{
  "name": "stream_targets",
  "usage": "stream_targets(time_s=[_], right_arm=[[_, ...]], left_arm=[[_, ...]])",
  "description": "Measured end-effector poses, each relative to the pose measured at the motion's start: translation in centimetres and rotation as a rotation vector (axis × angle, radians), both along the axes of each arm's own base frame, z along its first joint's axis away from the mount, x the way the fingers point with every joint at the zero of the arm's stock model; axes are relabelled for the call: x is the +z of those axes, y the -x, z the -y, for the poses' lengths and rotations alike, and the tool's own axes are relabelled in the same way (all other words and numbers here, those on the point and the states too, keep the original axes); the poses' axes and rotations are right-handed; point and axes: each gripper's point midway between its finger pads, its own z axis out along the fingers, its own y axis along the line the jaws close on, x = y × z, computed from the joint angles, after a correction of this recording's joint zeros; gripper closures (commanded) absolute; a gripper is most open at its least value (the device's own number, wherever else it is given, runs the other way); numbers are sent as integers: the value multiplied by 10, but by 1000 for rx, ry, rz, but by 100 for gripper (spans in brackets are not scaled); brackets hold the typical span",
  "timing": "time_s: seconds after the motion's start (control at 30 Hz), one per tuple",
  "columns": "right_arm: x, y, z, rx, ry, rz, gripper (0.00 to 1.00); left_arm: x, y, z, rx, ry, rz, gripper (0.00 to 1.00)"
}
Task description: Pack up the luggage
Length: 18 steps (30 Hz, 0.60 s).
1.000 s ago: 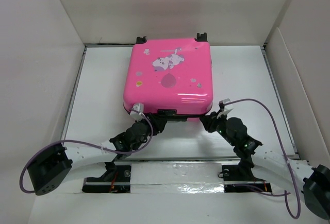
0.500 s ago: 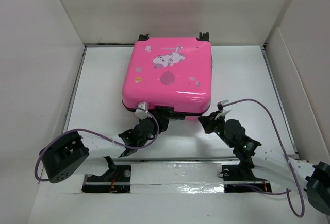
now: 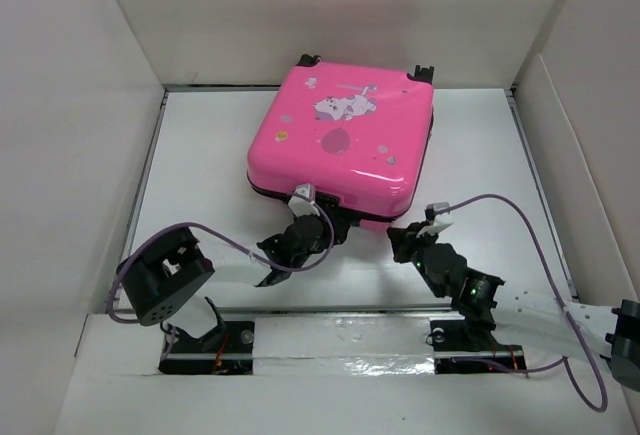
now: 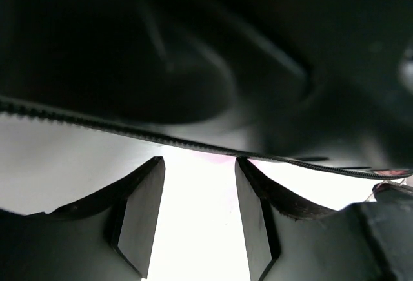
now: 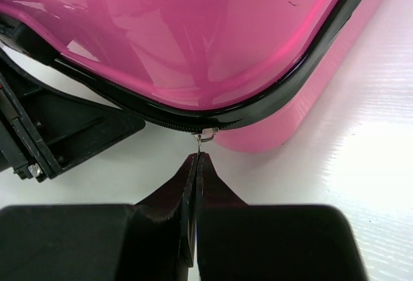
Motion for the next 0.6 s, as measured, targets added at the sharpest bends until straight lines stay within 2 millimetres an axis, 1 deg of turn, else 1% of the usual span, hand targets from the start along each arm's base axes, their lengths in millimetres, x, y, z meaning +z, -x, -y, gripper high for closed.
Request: stream_targets(time_s=[0.1,0.13,0.2,0.23,0.3,0.37,0.5,0.6], right_arm=[[0,-5,2,-44,30,-9,100],[0,-6,2,-53,53,-18,100],[0,-7,-1,-53,86,-33,100],[1,-7,-3,-47,92,-36,100],[2,-5,-5,-37,95,-39,100],[3,-4,-6,-29,89,-38,100],[4,-1,-5,-18,76,-34,100],[8,0,-4,-14,65,-30,100]], left_arm=[[0,-3,6,-14,6,-4,55],[1,-3,7,-17,11,-5,51],[3,-2,6,-23,23,-5,47],[6,-1,5,-20,39,-1,43],[14,3,-7,3,81,11,41],[22,8,-26,41,124,27,39],[27,13,-58,126,181,49,39],[30,7,-69,181,197,59,40]])
